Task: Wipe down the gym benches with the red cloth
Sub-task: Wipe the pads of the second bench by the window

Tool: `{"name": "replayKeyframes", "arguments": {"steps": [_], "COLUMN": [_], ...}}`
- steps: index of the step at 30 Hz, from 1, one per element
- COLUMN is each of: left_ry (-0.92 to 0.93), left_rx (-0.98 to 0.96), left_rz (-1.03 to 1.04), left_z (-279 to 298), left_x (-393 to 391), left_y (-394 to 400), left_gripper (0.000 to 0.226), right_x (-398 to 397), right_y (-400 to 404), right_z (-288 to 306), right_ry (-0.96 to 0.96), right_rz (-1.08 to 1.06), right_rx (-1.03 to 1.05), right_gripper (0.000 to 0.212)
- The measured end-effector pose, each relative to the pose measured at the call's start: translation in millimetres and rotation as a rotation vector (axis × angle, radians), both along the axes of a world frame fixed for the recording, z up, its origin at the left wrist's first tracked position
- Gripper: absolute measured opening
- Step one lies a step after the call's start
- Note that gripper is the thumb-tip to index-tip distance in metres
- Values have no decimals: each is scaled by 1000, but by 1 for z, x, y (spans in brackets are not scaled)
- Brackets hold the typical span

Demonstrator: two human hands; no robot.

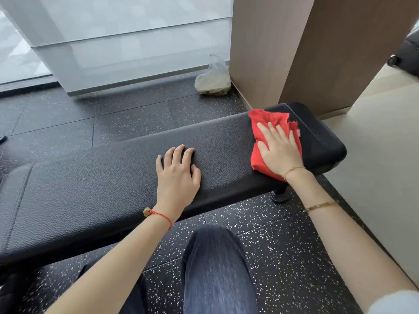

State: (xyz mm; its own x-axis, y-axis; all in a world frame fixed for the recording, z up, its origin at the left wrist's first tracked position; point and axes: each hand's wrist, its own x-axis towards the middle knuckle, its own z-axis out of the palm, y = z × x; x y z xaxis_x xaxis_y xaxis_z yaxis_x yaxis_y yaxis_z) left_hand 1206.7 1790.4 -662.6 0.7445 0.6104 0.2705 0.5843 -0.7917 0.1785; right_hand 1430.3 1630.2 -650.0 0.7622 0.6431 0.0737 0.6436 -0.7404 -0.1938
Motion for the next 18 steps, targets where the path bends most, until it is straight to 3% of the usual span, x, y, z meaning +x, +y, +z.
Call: {"name": "replayKeyframes", "arguments": {"steps": [9, 13, 18], "left_ry": [18, 19, 8], "left_rx": [14, 17, 10], "left_rz": [3, 5, 3], "left_z": [-1, -2, -1], "left_x": [0, 0, 1], "left_y": [0, 0, 2], "left_gripper": [48, 47, 46], "right_x": [65, 85, 52], "right_y": [-25, 12, 69], "right_z": [8, 15, 15], "right_ry": [57, 85, 79], "right_rz": [-297, -259, -49], "right_rx": [-31, -85, -99], "right_gripper": [55, 55, 54]}}
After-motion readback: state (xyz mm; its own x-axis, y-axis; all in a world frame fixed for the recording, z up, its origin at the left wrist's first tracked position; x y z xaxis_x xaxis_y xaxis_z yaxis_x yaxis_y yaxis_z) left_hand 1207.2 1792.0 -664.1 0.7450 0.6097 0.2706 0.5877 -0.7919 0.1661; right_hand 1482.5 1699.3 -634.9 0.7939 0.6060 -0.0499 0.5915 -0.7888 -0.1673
